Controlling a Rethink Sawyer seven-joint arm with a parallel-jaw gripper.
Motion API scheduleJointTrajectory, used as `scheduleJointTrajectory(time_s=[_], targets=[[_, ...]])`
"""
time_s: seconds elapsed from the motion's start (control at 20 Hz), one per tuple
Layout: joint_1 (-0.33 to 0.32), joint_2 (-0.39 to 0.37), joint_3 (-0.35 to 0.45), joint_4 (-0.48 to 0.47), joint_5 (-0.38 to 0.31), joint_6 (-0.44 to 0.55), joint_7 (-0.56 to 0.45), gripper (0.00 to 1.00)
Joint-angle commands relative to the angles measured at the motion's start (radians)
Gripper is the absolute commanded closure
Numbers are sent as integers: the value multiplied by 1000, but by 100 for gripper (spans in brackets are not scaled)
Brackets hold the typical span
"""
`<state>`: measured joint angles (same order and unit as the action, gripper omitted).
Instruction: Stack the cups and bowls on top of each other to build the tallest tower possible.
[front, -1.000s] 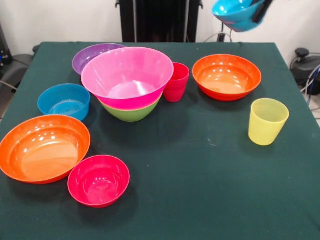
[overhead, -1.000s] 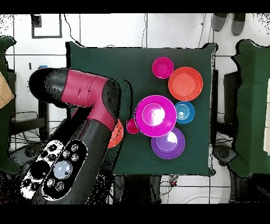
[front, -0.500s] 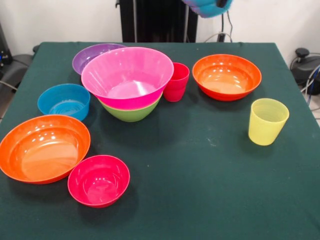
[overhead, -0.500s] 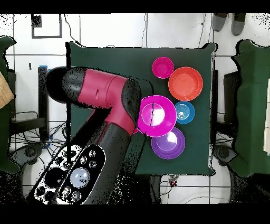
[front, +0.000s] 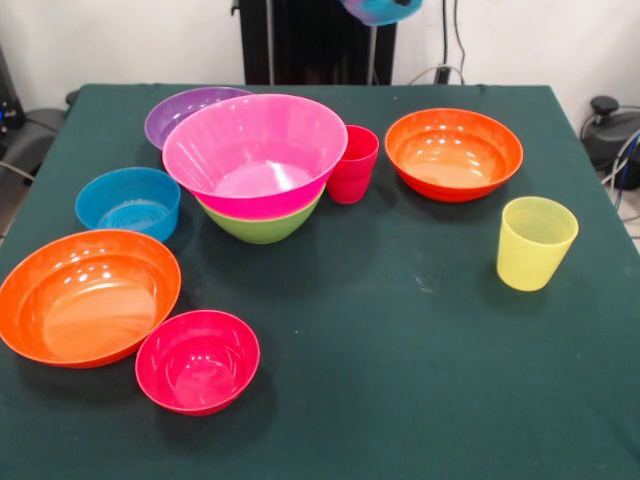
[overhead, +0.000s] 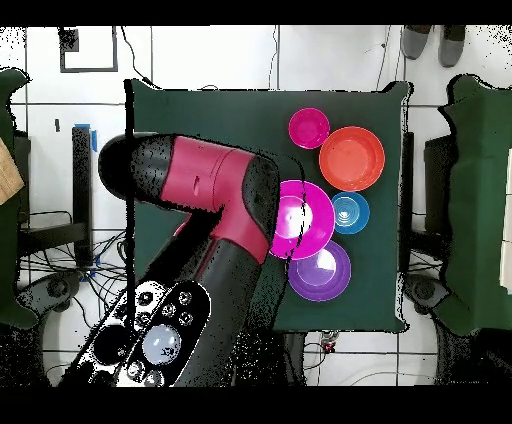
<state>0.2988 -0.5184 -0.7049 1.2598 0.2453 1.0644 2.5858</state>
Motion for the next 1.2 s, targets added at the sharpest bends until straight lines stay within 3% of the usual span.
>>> scheduleJointTrajectory(time_s=[0.05, 0.55, 1.2], targets=[[-20, 4, 159, 75, -119, -39, -164, 100], [-46, 11, 153, 72, -255, -24, -223, 100], [-47, 40, 144, 50, -441, -41, -202, 100]])
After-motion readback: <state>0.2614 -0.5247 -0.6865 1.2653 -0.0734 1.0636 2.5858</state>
